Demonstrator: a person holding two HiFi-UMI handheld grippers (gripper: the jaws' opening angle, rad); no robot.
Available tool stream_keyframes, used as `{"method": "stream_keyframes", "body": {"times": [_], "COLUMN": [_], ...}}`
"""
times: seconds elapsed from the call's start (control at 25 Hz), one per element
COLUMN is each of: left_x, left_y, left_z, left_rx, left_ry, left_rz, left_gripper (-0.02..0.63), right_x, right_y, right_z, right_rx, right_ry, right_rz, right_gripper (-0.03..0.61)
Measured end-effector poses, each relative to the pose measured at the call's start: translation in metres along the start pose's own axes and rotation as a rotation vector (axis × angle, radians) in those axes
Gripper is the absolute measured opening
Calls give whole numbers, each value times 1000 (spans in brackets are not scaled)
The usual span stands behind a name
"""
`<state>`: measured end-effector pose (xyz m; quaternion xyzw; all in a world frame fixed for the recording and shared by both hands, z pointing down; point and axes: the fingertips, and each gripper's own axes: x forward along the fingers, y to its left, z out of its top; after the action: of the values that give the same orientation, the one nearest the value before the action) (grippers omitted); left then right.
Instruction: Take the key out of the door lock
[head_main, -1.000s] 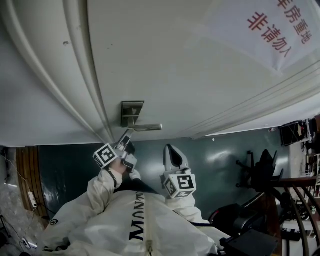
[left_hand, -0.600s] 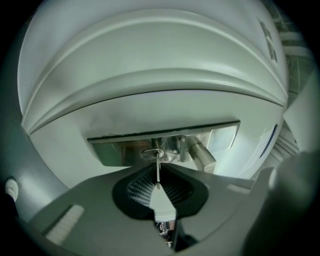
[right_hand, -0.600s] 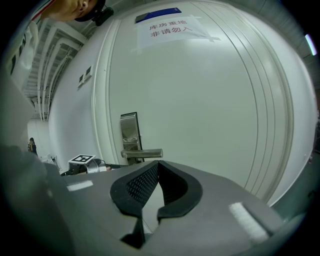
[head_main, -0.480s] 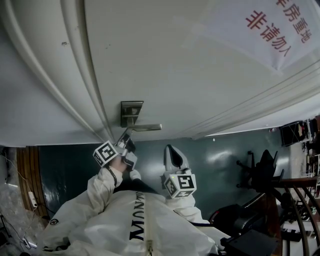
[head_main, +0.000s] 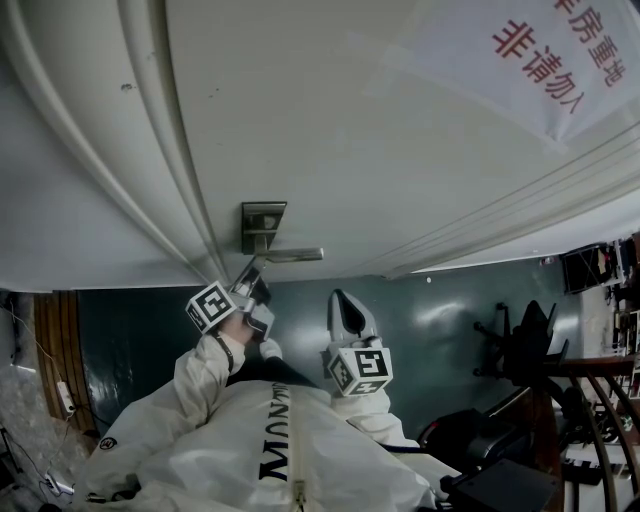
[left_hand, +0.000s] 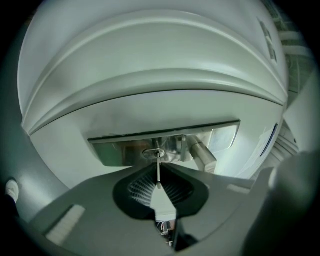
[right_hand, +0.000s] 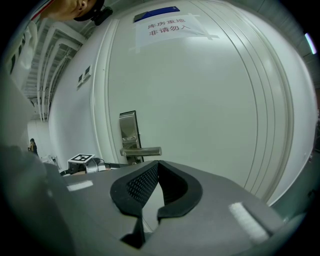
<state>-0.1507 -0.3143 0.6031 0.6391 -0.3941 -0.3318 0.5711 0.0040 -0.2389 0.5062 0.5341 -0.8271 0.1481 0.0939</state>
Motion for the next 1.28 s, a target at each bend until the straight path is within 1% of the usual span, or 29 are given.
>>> {"method": "stream_keyframes", "body": {"times": [0.2, 0.4, 0.52, 0.68, 0.88, 1.0, 1.08, 1.12, 1.2, 1.28], "left_x": [0, 0, -7, -24, -27, -31, -35, -36, -39, -44], "left_y": [0, -1, -2, 0, -8, -8, -6, -4, 0, 5], "left_z": [0, 0, -7, -21, -22, -22, -23, -24, -25, -22], "left_rx": [-19, -14, -19, -3, 40, 63, 94, 124, 204, 304], "left_ry": [2, -4, 6, 26, 36, 37, 46, 55, 78, 96], "left_rz": [-11, -9, -5, -15, -36, -26, -5, 12, 56, 104], "left_gripper": [23, 21, 21, 21, 21, 21, 21, 21, 21, 21], "right_x": [-1, -2, -3, -5, -4, -4, -3, -2, -1, 0], "right_y": [-1, 0, -1, -3, 4, 8, 9, 10, 11, 12], "right_z": [-1, -2, -2, -2, -5, -4, -3, -2, -1, -1], "right_rx": [2, -3, -1, 5, 8, 6, 3, 3, 3, 3], "right_ry": [3, 4, 3, -4, -3, -6, -9, -11, -14, -15], "right_rz": [-1, 1, 0, -4, 22, 35, 42, 46, 53, 62], "right_gripper": [-5, -5, -5, -5, -5, -5, -5, -5, -5, -5]}}
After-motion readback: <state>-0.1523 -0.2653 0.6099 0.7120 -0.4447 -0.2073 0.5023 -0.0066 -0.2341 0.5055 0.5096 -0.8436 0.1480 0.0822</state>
